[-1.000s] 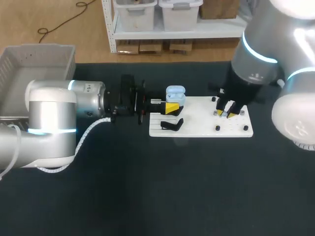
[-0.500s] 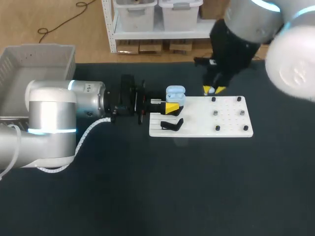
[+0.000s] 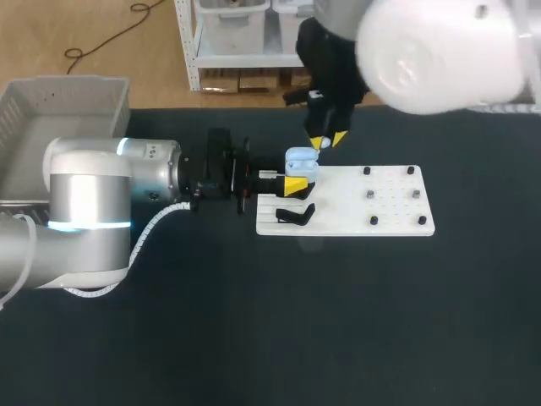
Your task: Pick up each earbud case from the left stands, insert the matching earbuds, close the lid, and place the case in the box.
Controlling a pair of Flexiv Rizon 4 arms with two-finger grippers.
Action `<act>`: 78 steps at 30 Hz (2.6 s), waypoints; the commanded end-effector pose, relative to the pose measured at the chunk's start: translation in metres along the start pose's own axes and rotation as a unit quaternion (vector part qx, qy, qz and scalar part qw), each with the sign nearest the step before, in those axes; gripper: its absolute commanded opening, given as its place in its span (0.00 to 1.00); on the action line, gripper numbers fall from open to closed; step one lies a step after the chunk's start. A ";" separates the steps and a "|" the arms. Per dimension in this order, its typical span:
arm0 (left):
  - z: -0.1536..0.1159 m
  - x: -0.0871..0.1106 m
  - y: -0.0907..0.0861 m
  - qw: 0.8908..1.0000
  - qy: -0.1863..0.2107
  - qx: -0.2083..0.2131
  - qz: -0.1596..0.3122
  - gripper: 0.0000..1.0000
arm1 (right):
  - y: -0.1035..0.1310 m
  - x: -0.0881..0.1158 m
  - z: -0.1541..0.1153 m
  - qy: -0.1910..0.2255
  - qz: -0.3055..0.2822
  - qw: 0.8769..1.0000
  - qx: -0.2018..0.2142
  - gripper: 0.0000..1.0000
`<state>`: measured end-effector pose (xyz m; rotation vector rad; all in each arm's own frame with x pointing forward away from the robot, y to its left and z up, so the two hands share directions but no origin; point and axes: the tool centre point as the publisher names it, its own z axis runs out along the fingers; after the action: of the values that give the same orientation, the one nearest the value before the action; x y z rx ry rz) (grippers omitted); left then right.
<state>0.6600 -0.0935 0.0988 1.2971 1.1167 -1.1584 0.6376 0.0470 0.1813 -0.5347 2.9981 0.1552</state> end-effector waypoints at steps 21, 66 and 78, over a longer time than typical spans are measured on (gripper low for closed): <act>0.000 0.002 -0.002 1.000 -0.003 -0.003 0.001 0.00 | 0.026 -0.009 0.028 -0.002 -0.054 0.998 0.014 0.00; 0.000 0.002 -0.002 1.000 -0.003 -0.003 0.001 0.00 | 0.024 -0.024 0.044 -0.069 0.001 0.997 0.043 0.00; 0.000 0.002 -0.002 1.000 -0.003 -0.003 0.001 0.00 | 0.019 -0.024 0.048 -0.068 0.011 0.996 0.049 0.00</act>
<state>0.6601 -0.0936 0.0988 1.2968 1.1170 -1.1584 0.6574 0.0808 0.1389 -0.4647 2.8666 0.0440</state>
